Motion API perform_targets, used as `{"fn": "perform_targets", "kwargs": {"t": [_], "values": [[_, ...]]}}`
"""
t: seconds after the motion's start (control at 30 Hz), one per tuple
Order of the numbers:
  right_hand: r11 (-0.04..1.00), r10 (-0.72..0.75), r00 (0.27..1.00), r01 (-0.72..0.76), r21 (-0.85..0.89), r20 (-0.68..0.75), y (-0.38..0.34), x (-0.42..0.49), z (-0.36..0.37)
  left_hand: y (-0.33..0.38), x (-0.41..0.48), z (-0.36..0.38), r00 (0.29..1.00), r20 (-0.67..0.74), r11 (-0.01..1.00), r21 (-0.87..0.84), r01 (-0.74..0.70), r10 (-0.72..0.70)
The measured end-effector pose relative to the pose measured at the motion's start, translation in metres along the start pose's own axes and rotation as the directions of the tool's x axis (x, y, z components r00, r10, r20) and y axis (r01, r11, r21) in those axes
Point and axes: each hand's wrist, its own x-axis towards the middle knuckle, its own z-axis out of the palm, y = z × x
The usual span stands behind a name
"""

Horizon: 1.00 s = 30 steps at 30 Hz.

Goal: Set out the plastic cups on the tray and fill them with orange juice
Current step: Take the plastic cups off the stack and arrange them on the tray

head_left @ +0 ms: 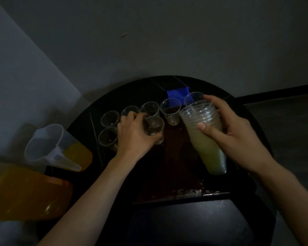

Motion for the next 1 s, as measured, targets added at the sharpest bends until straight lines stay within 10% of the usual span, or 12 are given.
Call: {"fn": "perform_targets", "kwargs": {"t": [1.0], "values": [[1.000,0.010,1.000,-0.010,-0.012,0.027,0.002,0.000,0.004,-0.015,-0.003,0.012,1.000,-0.017,1.000,-0.005,-0.005,0.005]]}}
